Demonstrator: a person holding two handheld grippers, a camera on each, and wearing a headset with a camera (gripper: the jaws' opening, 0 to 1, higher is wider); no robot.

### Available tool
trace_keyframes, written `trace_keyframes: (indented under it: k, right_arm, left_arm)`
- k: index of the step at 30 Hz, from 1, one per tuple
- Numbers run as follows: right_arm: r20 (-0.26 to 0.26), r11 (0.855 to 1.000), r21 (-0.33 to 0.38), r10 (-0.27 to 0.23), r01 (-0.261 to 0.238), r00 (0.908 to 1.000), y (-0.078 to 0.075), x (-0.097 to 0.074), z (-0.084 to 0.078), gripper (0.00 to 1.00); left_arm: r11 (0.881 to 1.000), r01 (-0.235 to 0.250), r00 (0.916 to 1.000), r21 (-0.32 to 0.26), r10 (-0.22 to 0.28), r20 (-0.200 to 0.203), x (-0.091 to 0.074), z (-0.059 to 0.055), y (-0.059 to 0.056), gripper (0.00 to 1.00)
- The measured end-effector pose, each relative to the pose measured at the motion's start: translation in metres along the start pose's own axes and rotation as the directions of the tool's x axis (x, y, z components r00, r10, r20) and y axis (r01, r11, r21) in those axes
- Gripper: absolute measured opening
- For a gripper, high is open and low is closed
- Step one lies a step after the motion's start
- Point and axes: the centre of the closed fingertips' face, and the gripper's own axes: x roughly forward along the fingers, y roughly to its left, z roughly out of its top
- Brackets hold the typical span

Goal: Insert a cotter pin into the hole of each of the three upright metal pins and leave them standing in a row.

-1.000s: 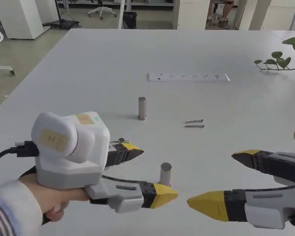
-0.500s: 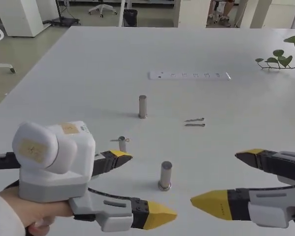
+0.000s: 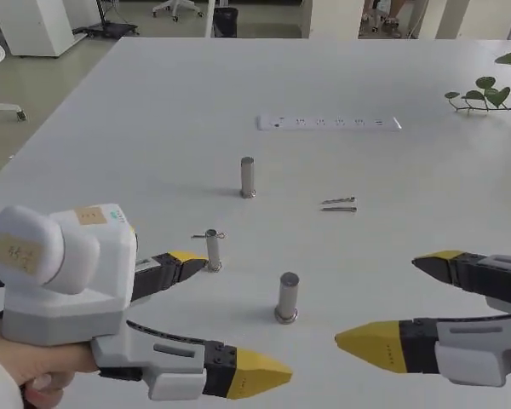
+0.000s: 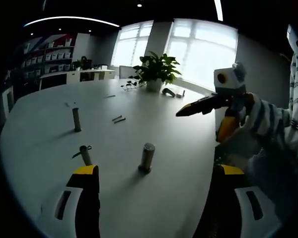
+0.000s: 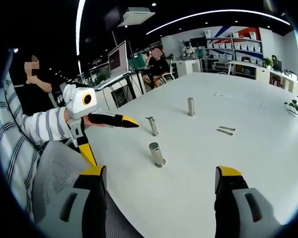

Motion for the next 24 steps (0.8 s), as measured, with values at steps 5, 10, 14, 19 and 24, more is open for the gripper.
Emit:
trace_keyframes:
  k: [5,10,14,19,24]
  right_arm:
    - [-0.003,1.0,-0.013,-0.005,0.005,1.0,-0.006,-0.002,0.005,0.88]
    - [-0.01,0.999,-0.034,-0.014,0.014,0.9998,-0.016,-0.003,0.01,0.87]
    - [-0.031,0.998,-0.06,-0.028,0.026,0.9991,-0.026,-0.004,0.013,0.86]
    - [-0.071,0.993,-0.116,-0.024,0.015,0.9972,-0.038,-0.002,0.015,0.84]
    - [-0.091,0.989,-0.146,-0.013,-0.001,0.9958,-0.045,0.0,0.02,0.83]
  left_arm:
    - [1.0,-0.002,1.0,-0.015,0.002,0.006,-0.002,0.0,0.0,0.99]
    - [1.0,0.004,1.0,-0.026,-0.004,0.008,-0.003,-0.002,-0.002,0.99]
    - [1.0,0.005,1.0,-0.03,-0.005,0.006,-0.003,-0.003,-0.003,0.99]
    - [0.999,0.012,0.9999,-0.036,-0.012,0.006,-0.003,-0.003,-0.004,0.99]
    - [0.999,0.011,0.9999,-0.04,-0.011,0.007,-0.003,-0.004,-0.004,0.99]
